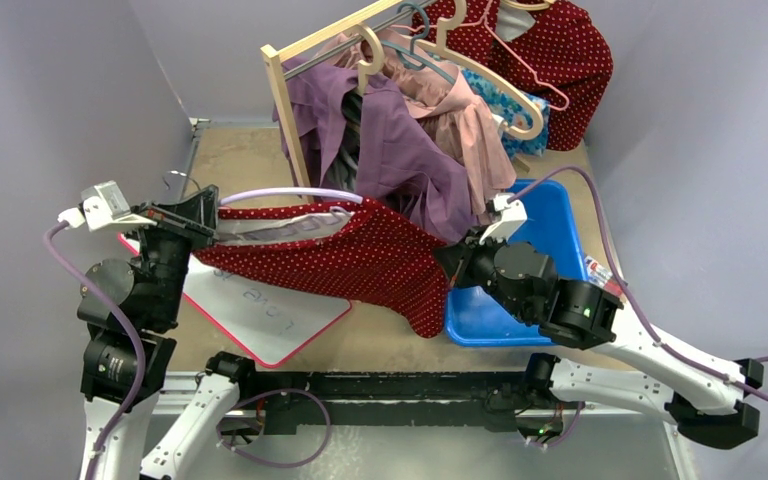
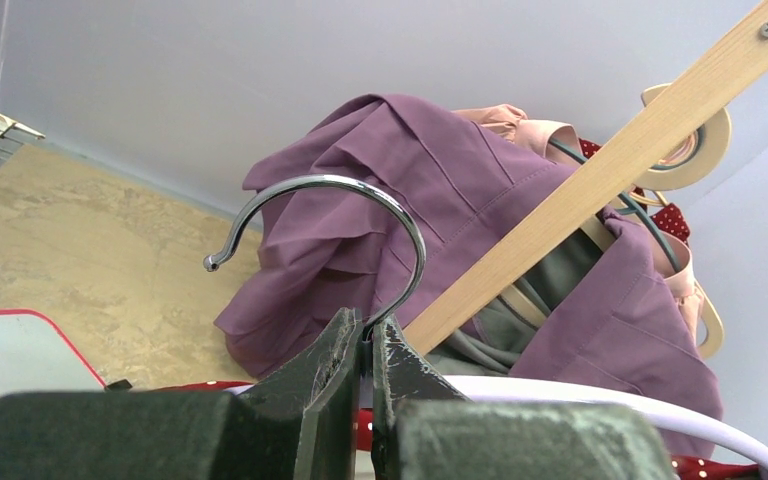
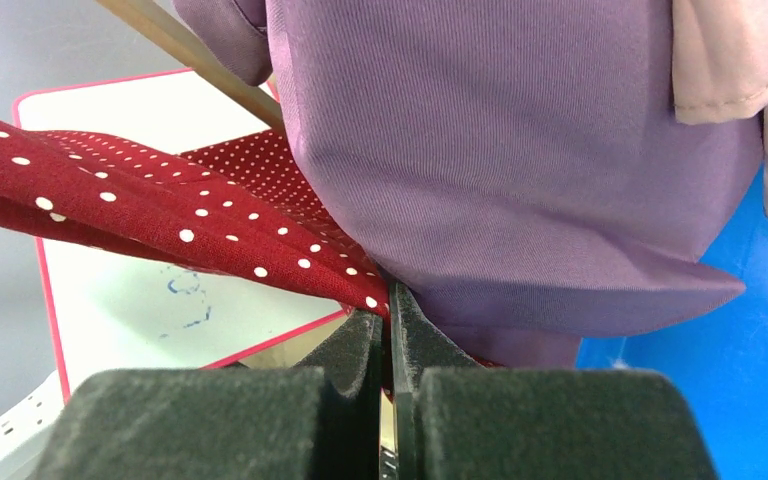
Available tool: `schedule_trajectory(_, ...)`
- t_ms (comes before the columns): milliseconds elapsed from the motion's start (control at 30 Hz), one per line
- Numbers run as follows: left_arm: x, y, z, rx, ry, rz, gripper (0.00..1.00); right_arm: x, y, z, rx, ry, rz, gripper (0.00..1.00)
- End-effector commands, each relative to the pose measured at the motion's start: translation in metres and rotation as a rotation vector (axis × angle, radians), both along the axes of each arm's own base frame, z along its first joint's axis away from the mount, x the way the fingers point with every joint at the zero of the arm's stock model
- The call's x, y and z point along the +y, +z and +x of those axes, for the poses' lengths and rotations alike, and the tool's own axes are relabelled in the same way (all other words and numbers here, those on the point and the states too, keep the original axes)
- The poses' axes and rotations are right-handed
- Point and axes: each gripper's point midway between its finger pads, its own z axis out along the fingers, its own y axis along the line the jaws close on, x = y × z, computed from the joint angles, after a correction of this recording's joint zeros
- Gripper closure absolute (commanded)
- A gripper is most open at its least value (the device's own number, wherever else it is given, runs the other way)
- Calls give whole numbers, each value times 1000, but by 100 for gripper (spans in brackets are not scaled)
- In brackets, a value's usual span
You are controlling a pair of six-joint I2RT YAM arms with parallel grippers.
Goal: Remove the skirt from the hanger
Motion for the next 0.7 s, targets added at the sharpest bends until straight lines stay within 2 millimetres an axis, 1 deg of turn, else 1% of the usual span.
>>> schedule_trajectory(0,30,51,-18,-185,137,-80,100,-37,-16,8,-1,-148,-73,100)
schedule_trajectory(33,31,51,-18,-184,140,-84,100,-39,-14,8,-2,-156,-59,100)
schedule_trajectory(67,32,51,-18,-186,143,-91,100,-41,-22,7,5,-160,-69,100)
schedule_trajectory(200,34,50,-18,-192,156,-129,100,-40,-20,6,-2,-156,-31,100)
schedule_trajectory(300,39,49,-20,-202,181,-161,100,-47,-21,5,-1,-183,-14,100)
schedule_trajectory(467,36,50,-16,-210,161,-182,100,-56,-12,3,-29,-202,49,100)
schedule_trajectory(567,37,48,-16,-208,169,-192,100,-70,-6,3,-35,-254,85,100)
schedule_trajectory(667,38,49,-17,-214,174,-207,100,-70,0,1,-64,-237,116,100)
